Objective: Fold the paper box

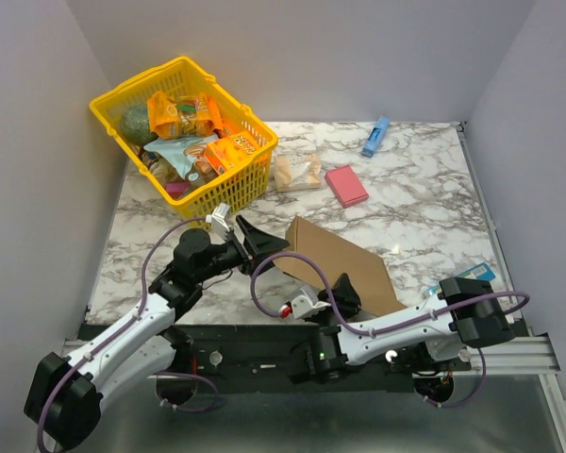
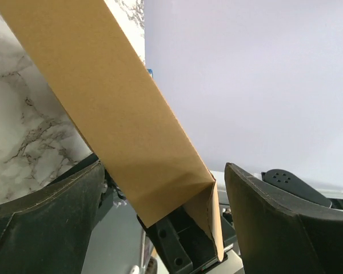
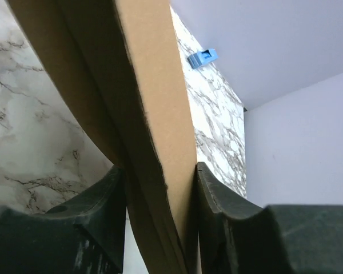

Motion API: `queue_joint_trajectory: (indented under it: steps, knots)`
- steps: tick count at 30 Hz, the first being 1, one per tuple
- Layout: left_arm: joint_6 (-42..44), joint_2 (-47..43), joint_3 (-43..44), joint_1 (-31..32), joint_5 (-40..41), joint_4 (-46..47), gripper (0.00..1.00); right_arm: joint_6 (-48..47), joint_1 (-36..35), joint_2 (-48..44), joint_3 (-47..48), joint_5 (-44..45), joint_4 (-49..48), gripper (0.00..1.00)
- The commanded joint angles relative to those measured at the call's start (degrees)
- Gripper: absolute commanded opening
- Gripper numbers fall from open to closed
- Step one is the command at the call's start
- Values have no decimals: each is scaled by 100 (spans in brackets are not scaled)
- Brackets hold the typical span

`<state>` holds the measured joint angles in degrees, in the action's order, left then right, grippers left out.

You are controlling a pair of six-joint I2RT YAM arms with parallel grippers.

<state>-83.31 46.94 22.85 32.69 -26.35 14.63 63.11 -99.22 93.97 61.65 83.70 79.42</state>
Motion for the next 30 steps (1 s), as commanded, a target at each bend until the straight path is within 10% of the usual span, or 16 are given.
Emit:
queue_joint_trajectory:
  steps: [1,15,30]
  knots:
    - [446,-211,158,-34,95,-250,94,421,-71,-151,-48,155,803,40]
    - [3679,-1257,633,-122,1615,-1648,96,246,-71,-1100,-180,173,786,41]
    - [6995,-836,826,-122,-862,-199,98,9,-71,-1461,-12,50,795,41]
